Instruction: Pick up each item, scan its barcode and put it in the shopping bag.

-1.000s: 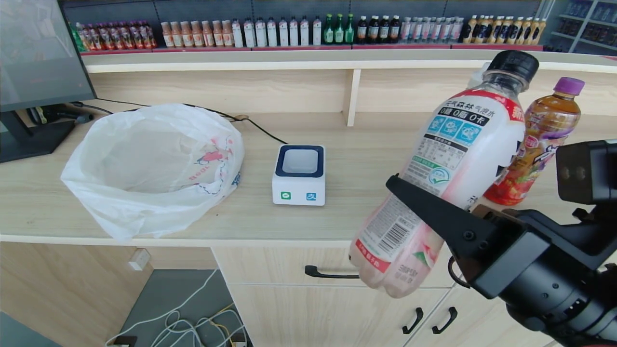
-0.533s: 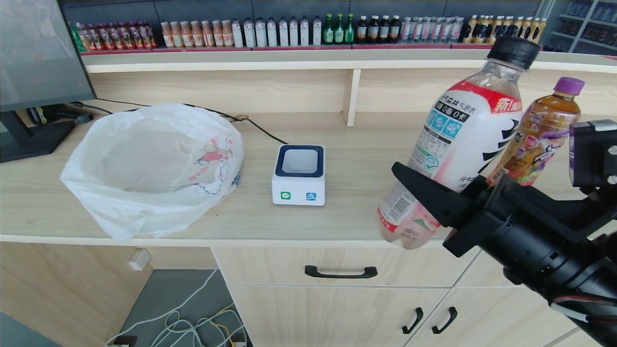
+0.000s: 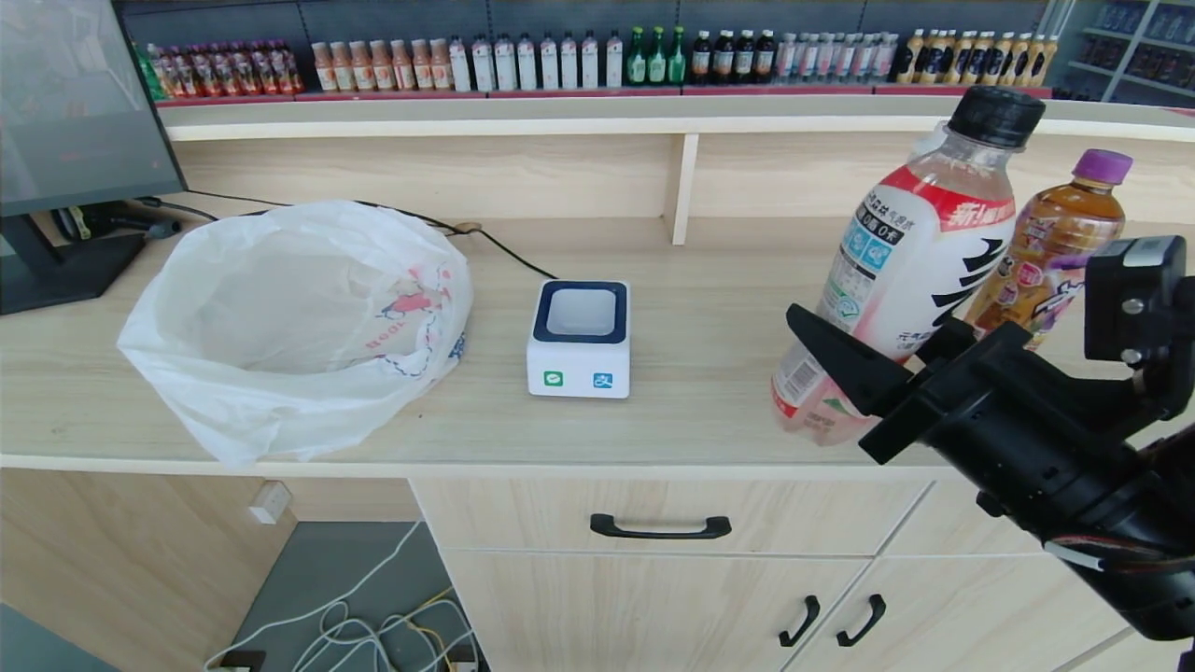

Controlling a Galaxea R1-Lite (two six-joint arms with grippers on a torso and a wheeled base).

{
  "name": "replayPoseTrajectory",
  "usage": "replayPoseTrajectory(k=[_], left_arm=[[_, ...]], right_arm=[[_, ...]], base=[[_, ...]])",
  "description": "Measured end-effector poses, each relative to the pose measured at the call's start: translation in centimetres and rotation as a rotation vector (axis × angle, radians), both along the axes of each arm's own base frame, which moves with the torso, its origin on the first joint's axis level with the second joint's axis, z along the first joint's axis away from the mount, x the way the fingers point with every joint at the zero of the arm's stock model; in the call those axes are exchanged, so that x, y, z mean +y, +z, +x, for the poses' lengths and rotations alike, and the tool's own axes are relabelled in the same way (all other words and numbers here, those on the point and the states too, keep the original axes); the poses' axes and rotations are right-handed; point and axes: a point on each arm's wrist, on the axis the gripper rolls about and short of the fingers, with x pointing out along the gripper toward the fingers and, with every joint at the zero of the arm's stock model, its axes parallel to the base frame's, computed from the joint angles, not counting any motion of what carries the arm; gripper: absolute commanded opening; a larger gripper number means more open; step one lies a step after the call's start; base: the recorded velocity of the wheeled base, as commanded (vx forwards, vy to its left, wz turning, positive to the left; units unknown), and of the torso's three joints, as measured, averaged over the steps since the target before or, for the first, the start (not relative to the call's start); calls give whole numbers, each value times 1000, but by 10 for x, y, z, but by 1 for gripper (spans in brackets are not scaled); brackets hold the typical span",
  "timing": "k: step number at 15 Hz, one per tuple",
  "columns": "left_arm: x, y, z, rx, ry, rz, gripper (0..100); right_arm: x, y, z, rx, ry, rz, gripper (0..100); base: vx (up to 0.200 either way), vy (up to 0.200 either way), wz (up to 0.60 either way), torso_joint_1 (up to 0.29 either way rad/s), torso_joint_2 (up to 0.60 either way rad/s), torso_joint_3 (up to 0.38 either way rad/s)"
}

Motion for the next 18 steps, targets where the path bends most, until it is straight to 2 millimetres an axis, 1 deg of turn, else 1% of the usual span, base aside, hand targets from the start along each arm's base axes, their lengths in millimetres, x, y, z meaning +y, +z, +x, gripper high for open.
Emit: replayPoseTrajectory(k=[7,10,13,14,18], left_arm=[[0,0,0,0,0,-1,100],[0,0,0,0,0,0,100],[0,0,0,0,0,-1,100],[0,0,0,0,0,0,100],[0,0,0,0,0,-1,100]], right_arm=[[-7,-1,5,-3,-36,2,0],[-10,-6,5,12,-44,-8,0],[-10,-6,6,14,-46,-7,0],[-9,-6,7,14,-46,-7,0],[-7,-6,10,13,-44,-6,0]], base=[[0,0,0,0,0,0],[0,0,0,0,0,0],[0,0,0,0,0,0],[-200,0,0,-7,2,7],[0,0,0,0,0,0]])
